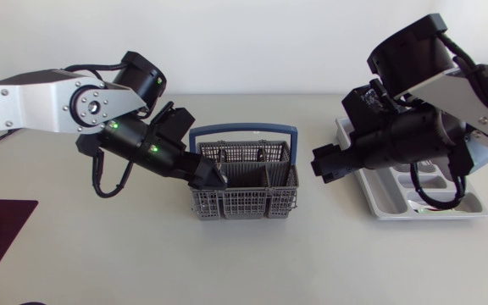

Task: Sort the cutlery from the basket into the organizer compartments.

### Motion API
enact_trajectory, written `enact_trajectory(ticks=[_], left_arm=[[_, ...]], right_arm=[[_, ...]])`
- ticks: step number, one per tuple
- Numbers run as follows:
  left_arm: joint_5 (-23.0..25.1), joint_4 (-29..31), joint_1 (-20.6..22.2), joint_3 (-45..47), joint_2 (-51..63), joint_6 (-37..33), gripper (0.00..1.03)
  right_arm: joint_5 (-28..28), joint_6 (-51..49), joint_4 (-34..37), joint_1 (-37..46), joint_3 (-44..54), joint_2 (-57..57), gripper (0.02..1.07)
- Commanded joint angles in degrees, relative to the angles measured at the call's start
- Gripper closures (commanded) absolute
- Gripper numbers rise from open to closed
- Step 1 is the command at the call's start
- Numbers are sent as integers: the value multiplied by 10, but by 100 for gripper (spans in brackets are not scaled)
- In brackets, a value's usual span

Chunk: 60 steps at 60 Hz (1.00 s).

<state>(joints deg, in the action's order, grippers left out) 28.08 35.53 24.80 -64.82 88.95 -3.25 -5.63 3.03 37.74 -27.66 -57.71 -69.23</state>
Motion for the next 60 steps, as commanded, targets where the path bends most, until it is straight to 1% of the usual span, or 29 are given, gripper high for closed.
enact_trajectory(ticks=[1, 23, 27, 41, 45, 56, 60], left_arm=[[6, 3, -6, -24, 31, 22, 14], [2, -14, -2, -57, 89, 31, 15], [0, -26, 2, -60, 96, 39, 15], [0, -34, 16, -73, 120, 47, 17], [0, -34, 18, -74, 120, 49, 21], [0, -35, 24, -78, 124, 49, 21], [0, -36, 29, -79, 126, 50, 25]], right_arm=[[-4, 13, -3, -3, 18, 0, 21], [-5, 9, -10, 2, 38, 6, 21], [-5, 9, -12, 3, 42, 7, 21], [-8, 4, -19, 5, 50, 9, 21], [-12, 2, -19, 5, 51, 9, 21], [-13, 0, -26, 5, 59, 10, 21], [-13, 0, -28, 4, 61, 10, 21]])
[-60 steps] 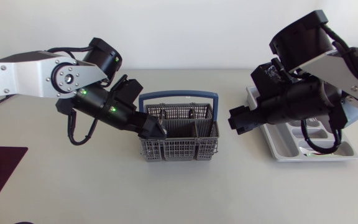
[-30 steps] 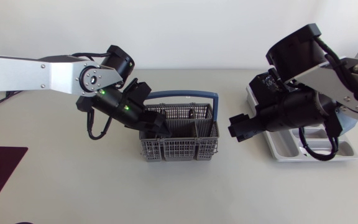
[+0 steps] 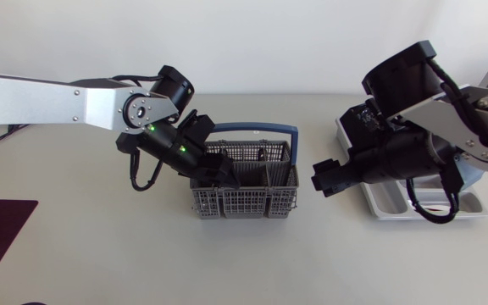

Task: Sort the cutlery from the basket into the organizer compartments.

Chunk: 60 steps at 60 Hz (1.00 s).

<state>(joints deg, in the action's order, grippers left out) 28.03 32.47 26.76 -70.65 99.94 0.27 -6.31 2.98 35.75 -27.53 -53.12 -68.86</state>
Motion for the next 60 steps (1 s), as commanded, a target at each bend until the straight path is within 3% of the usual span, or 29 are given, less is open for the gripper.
enact_trajectory(ticks=[1, 23, 60], left_arm=[[0, -7, 10, -20, 16, 15, 25], [1, -14, 13, -19, 17, 21, 39], [14, -9, 14, -34, -2, 40, 39]], right_arm=[[-6, 0, -9, 3, 15, 7, 21], [-11, -3, -12, 2, 23, 10, 21], [-25, -10, -13, -3, 33, 17, 21]])
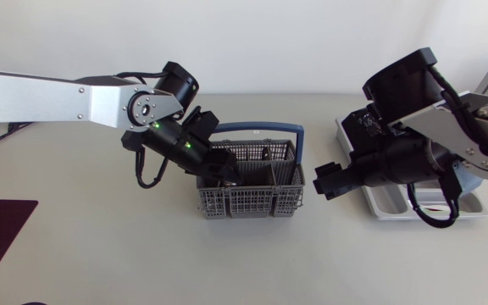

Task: Sort the cutlery from the basket into the organizer compartments.

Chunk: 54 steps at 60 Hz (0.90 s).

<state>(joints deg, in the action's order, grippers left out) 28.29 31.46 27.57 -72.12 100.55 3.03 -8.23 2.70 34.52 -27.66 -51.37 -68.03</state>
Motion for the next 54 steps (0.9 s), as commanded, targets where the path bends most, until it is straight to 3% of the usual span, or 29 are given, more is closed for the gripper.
enact_trajectory(ticks=[1, 36, 54], left_arm=[[12, 1, 6, -20, -8, 13, 39], [19, 18, 21, -22, 10, 6, 39], [19, 55, 28, -53, 25, -4, 41]], right_arm=[[-6, -8, -1, -2, 15, 9, 21], [-6, -16, -17, 5, 40, 18, 21], [-6, -31, -42, 18, 63, 20, 21]])
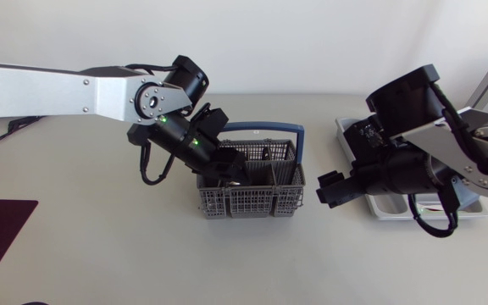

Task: Sort the cutlery from the basket into the organizer compartments.

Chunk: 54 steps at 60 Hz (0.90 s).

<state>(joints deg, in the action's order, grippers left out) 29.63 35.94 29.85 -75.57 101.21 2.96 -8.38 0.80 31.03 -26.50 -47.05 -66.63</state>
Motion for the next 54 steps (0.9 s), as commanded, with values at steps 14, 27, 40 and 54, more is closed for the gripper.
enact_trajectory(ticks=[14, 27, 40, 54], left_arm=[[-15, 32, 14, -41, 43, -13, 43], [-65, 56, 23, -59, 51, -44, 43], [-102, 69, 31, -72, 49, -67, 47], [-115, 68, 26, -75, 49, -72, 57]], right_arm=[[-1, -26, -29, 23, 41, 9, 21], [4, -37, -47, 36, 59, 12, 21], [7, -37, -56, 38, 71, 14, 21], [8, -40, -56, 37, 74, 18, 21]])
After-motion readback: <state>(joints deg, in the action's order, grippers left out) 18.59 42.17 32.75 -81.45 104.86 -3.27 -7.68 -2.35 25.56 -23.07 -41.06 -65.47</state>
